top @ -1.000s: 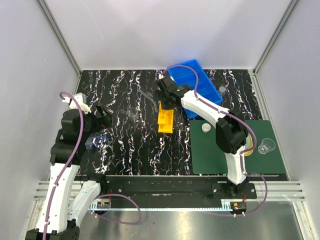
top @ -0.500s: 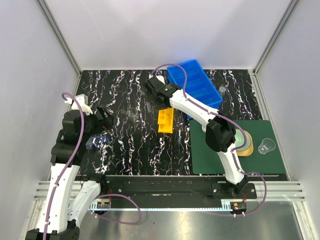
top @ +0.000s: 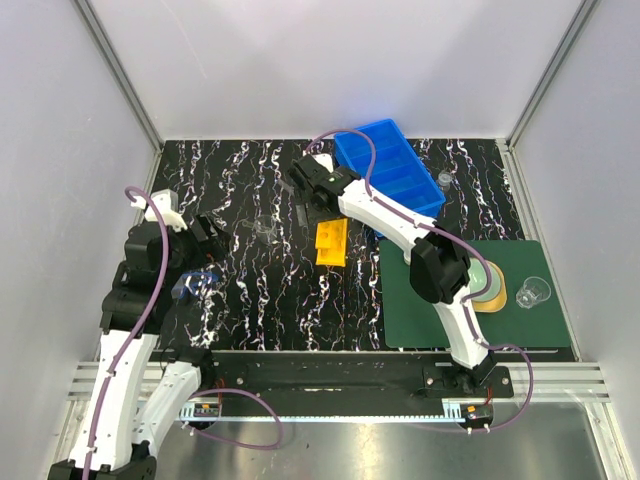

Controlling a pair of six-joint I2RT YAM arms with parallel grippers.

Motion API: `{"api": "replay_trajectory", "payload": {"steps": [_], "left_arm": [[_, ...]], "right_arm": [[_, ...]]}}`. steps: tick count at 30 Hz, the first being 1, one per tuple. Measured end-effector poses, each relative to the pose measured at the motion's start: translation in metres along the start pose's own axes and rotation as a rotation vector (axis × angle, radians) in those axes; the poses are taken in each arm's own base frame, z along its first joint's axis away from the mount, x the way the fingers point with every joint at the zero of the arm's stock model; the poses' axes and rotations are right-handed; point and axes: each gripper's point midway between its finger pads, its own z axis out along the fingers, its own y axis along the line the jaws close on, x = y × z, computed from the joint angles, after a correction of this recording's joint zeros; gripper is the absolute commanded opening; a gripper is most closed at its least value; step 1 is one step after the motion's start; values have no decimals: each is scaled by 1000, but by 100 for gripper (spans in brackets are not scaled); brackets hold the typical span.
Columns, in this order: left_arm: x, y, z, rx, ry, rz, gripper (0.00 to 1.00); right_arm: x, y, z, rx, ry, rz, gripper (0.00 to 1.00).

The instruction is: Organize the chemistry lab equipment

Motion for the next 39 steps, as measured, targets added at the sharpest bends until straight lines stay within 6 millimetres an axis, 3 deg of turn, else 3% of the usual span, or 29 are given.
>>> {"api": "replay_trajectory", "payload": {"steps": [17, 39], "left_arm": [[2, -5, -1, 13, 5, 19, 99], [3, -2, 0, -8, 6, 26, 99]], "right_arm": [[16, 2, 25, 26, 47, -6, 76], [16, 2, 27, 29, 45, 0, 49]]}}
